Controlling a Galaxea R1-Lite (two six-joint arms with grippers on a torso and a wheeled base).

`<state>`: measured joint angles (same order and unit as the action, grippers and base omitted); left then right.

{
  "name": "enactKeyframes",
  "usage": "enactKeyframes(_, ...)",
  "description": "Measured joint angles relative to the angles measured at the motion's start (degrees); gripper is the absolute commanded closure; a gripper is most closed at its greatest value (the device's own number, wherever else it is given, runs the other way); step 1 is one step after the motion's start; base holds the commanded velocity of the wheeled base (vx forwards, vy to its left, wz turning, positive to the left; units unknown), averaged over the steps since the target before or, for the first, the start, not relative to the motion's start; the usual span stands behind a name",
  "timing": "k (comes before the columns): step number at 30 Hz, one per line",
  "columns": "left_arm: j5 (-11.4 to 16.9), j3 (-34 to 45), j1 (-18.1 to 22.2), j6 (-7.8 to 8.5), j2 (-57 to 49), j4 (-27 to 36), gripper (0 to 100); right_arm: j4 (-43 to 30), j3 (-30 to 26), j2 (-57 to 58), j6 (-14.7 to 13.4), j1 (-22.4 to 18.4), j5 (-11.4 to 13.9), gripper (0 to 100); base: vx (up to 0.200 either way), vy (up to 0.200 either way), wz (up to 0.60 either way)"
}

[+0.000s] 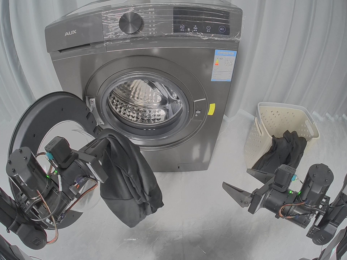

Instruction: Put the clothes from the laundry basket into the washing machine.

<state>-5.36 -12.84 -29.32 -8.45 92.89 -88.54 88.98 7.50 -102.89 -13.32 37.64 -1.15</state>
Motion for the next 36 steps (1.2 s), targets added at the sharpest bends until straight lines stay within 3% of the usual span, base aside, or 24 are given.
enactKeyframes(5,-1.8,0.9,-0.2,2.57,3.0,-0.1,100,0.0,0.2,0.4,0.0,-0.4,0.0,0,0.0,0.0,0.0)
enactKeyframes(8,-1.6,1.3,-0.2,2.32,4.1,-0.2,100,0.0,0.2,0.4,-0.1,-0.5,0.0,0,0.2,0.0,0.0)
enactKeyframes(17,-1.7,1.4,-0.5,2.44,6.5,-0.3,100,0.0,0.3,0.5,-0.1,-0.3,0.0,0,0.0,0.0,0.0)
enactKeyframes(23,-1.7,1.4,-0.5,2.66,7.7,-0.3,100,0.0,0.3,0.6,-0.1,-0.2,0.1,0,0.2,0.0,0.0)
enactKeyframes(32,-1.7,0.9,-0.6,2.22,8.9,-0.4,100,0.0,0.3,0.6,-0.1,-0.2,0.1,0,0.0,0.0,0.0)
enactKeyframes(36,-1.6,0.9,-0.7,2.11,9.1,-0.3,100,0.0,0.3,0.6,-0.1,-0.3,0.1,0,0.0,0.2,0.0)
